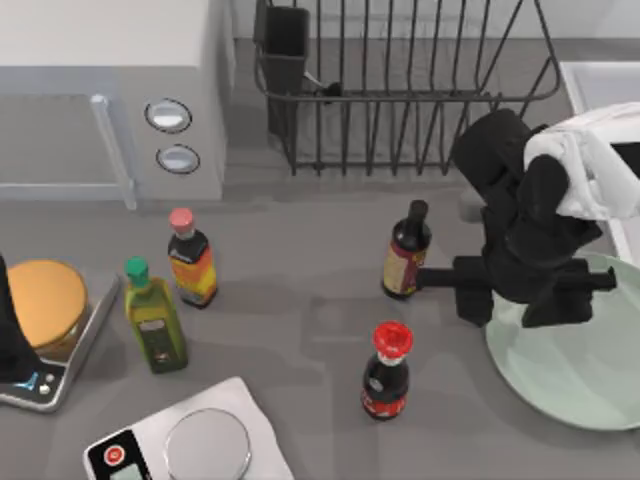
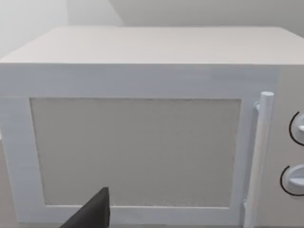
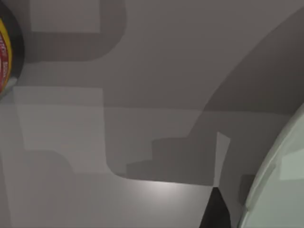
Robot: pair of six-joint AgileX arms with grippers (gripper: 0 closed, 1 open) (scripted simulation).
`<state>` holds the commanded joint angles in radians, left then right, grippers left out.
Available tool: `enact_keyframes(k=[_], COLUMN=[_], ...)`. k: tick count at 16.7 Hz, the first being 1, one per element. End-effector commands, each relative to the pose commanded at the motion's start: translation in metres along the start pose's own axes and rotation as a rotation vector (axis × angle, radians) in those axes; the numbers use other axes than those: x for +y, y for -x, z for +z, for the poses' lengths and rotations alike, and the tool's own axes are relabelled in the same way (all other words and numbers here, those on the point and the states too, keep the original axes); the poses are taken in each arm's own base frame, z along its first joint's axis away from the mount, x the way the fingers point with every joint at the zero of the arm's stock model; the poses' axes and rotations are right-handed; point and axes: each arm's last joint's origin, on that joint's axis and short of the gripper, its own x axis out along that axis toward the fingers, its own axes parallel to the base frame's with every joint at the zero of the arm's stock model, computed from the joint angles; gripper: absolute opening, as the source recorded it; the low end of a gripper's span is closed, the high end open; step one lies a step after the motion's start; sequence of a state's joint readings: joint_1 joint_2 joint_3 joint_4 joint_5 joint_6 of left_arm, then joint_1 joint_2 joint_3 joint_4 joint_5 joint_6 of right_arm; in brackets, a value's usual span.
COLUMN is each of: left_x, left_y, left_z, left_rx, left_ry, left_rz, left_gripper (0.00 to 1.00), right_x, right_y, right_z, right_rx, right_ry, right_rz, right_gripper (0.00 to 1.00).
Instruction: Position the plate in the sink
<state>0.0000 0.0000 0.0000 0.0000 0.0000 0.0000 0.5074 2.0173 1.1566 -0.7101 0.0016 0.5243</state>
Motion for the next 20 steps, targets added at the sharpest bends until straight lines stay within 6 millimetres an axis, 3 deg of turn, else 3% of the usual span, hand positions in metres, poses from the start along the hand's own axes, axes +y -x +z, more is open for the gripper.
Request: enact_keyframes(k=[5, 6, 10, 13, 16, 20], left_x=[0.0, 0.0, 0.0, 0.0, 0.0, 0.0], left_y=[0.0, 0.0, 0.0, 0.0, 0.0, 0.0], left_z=[0.0, 0.0, 0.0, 0.0, 0.0, 0.0], left_rx=[0.0, 0.0, 0.0, 0.0, 0.0, 0.0], left_ry=[0.0, 0.0, 0.0, 0.0, 0.0, 0.0], left_rz=[0.0, 0.0, 0.0, 0.0, 0.0, 0.0], left_gripper=[1.0, 1.0, 1.0, 1.0, 1.0, 1.0], right_x=[0.0, -0.003, -0.006, -0.008, -0.007, -0.005], right_y=[0.0, 0.031, 0.036, 0.052, 0.085, 0.146], right_z=[0.0, 0.006, 0.006, 0.008, 0.015, 0.025], right_rx=[0.0, -0.097, -0.062, -0.007, 0.018, 0.004], right_ry=[0.0, -0.01, -0.011, -0.014, -0.021, -0.032], right_rz=[0.0, 0.038, 0.019, -0.01, -0.021, -0.012], right_gripper=[0.0, 0.0, 0.0, 0.0, 0.0, 0.0])
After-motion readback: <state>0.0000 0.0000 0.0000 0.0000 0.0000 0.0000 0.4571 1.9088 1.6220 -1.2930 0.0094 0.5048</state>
